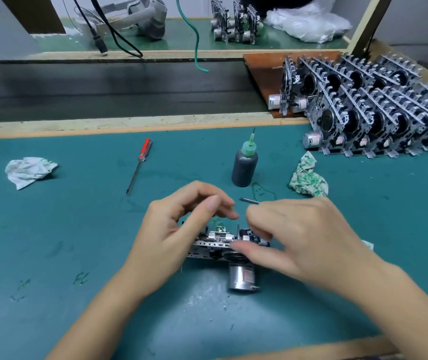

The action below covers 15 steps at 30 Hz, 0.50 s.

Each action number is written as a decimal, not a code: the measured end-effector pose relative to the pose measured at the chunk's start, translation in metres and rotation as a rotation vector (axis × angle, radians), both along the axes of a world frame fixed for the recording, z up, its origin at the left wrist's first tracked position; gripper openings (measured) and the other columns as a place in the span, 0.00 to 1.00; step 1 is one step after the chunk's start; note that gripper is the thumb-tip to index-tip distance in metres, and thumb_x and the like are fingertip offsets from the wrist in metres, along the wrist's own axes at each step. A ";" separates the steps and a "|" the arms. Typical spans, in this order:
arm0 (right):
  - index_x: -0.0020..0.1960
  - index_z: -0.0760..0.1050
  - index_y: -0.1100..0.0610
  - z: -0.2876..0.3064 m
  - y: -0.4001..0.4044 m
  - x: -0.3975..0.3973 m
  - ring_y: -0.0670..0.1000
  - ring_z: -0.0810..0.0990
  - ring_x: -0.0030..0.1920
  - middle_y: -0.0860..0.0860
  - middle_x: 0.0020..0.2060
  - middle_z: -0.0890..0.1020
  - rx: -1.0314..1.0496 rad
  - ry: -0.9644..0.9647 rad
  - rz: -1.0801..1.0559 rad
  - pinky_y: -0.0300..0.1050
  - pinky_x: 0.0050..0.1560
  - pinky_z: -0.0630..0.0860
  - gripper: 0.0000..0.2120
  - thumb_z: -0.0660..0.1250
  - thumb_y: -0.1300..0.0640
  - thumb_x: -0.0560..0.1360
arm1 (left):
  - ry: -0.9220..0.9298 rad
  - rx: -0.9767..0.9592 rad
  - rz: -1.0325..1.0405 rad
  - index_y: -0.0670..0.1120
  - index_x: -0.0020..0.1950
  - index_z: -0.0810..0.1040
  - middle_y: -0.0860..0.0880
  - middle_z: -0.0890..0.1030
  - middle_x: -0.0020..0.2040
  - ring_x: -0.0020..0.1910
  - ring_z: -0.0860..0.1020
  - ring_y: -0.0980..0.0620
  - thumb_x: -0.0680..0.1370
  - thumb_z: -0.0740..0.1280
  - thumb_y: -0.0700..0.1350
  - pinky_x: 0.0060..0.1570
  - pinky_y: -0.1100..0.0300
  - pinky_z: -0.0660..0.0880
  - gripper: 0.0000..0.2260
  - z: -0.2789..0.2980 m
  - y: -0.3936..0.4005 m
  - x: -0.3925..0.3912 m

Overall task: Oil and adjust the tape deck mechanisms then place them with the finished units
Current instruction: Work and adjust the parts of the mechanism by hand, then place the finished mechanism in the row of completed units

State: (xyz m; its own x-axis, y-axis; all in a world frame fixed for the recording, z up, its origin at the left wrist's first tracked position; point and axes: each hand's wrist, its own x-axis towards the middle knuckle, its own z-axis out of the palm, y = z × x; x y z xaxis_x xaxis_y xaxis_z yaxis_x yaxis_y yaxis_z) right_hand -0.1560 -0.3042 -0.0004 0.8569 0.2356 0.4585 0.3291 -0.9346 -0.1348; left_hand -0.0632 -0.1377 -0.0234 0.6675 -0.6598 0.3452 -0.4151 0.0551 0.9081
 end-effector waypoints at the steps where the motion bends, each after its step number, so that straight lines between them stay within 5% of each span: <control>1: 0.37 0.65 0.51 0.003 -0.001 0.003 0.50 0.63 0.25 0.44 0.26 0.65 -0.002 0.040 0.014 0.43 0.20 0.66 0.14 0.61 0.43 0.74 | -0.002 -0.005 0.006 0.47 0.45 0.79 0.56 0.83 0.40 0.43 0.81 0.57 0.79 0.59 0.49 0.44 0.64 0.75 0.11 0.000 -0.003 0.000; 5: 0.37 0.71 0.54 0.007 -0.009 0.005 0.55 0.73 0.23 0.48 0.25 0.73 -0.067 0.167 0.045 0.44 0.20 0.68 0.17 0.57 0.42 0.74 | -0.014 -0.019 0.034 0.48 0.37 0.77 0.58 0.80 0.34 0.36 0.78 0.63 0.77 0.61 0.49 0.40 0.74 0.70 0.12 0.001 -0.020 -0.005; 9: 0.35 0.61 0.51 0.010 -0.028 -0.005 0.45 0.62 0.26 0.43 0.27 0.63 0.005 0.139 0.059 0.40 0.25 0.63 0.15 0.60 0.46 0.75 | -0.018 -0.044 0.000 0.44 0.36 0.77 0.56 0.80 0.33 0.33 0.76 0.63 0.76 0.64 0.48 0.38 0.73 0.69 0.11 0.011 -0.043 -0.010; 15: 0.30 0.68 0.59 0.038 -0.091 -0.053 0.46 0.64 0.28 0.47 0.21 0.65 0.171 0.033 -0.258 0.29 0.29 0.61 0.20 0.62 0.47 0.75 | -0.648 0.008 -0.094 0.44 0.48 0.82 0.52 0.81 0.47 0.49 0.78 0.52 0.76 0.68 0.44 0.52 0.54 0.72 0.05 0.043 -0.109 -0.020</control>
State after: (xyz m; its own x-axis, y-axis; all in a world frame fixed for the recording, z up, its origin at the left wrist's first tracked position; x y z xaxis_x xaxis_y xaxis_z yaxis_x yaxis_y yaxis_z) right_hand -0.2090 -0.3948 0.0376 0.8935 -0.0697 0.4437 0.0770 -0.9495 -0.3042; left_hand -0.0829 -0.2469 0.0192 0.2651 -0.7094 0.6531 -0.8721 0.1124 0.4762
